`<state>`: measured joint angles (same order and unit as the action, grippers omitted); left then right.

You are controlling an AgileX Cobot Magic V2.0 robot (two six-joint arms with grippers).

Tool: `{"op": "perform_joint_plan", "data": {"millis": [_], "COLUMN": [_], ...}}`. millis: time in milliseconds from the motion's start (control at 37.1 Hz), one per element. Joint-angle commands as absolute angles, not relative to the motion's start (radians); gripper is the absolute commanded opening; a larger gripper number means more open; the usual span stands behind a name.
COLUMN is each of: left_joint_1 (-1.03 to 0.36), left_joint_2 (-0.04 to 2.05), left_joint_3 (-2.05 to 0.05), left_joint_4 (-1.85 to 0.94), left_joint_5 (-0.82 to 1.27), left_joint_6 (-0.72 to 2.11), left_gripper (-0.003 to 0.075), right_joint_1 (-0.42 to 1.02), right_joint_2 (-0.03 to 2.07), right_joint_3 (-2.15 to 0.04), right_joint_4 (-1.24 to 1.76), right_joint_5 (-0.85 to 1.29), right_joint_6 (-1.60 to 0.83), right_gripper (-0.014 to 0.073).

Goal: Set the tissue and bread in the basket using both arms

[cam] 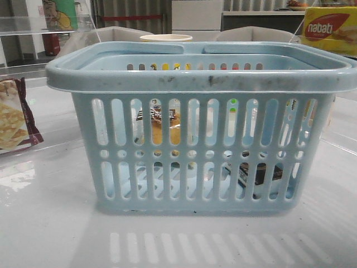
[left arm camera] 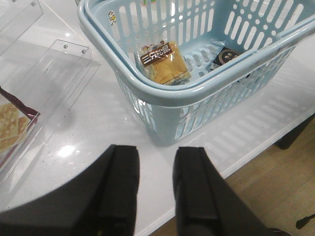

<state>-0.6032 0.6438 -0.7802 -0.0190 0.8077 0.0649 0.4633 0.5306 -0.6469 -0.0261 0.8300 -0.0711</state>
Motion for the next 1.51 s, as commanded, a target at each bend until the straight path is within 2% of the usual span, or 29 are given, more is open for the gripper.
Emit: {"op": "perform_joint_plan", "data": {"millis": [0,81,431,539,701,971,1240,1483], "left_joint_1": [-0.602,-0.602,-0.592,-0.485,-0.279,-0.085,-0.049,-0.076], "left_joint_2": [0.643,0.643,0.622,0.545,0.355,0.091,-0.023,-0.025], "left_joint_3": [-0.808,-0.808,-0.797,-0.723,-0.505,-0.201,-0.001,0.006], "left_joint_4": [-0.021,-0.021,-0.020,-0.008,-0.083,-0.092,-0.092,-0.092], "left_joint_5": [0.745,0.745,0.733,0.667,0.417,0.177,0.000,-0.036], "left_joint_6": [0.054,0.054,0.054,0.059,0.094,0.111,0.111,0.111], "left_gripper": [0.0150,0.0089,0.0090,0.0091,0.0091,0.0091,0.0090,0.0090], "right_joint_1": [0.462,0.462,0.462,0.462,0.462,0.462,0.462,0.462], "right_joint_2": [0.530,0.530,0.530,0.530,0.530,0.530,0.530,0.529], "right_joint_3": [-0.672,-0.672,-0.672,-0.672,-0.672,-0.672,-0.672,-0.672], "right_joint_4": [-0.030,-0.030,-0.030,-0.030,-0.030,-0.030,-0.030,-0.030], "right_joint_5": [0.766,0.768,0.768,0.768,0.768,0.768,0.770,0.773], "right_joint_6": [-0.071,-0.071,-0.071,-0.071,-0.071,-0.071,-0.071,-0.071], "right_gripper": [0.0030,0.0028,0.0028,0.0028,0.0028,0.0028,0.0027,0.0027]}}
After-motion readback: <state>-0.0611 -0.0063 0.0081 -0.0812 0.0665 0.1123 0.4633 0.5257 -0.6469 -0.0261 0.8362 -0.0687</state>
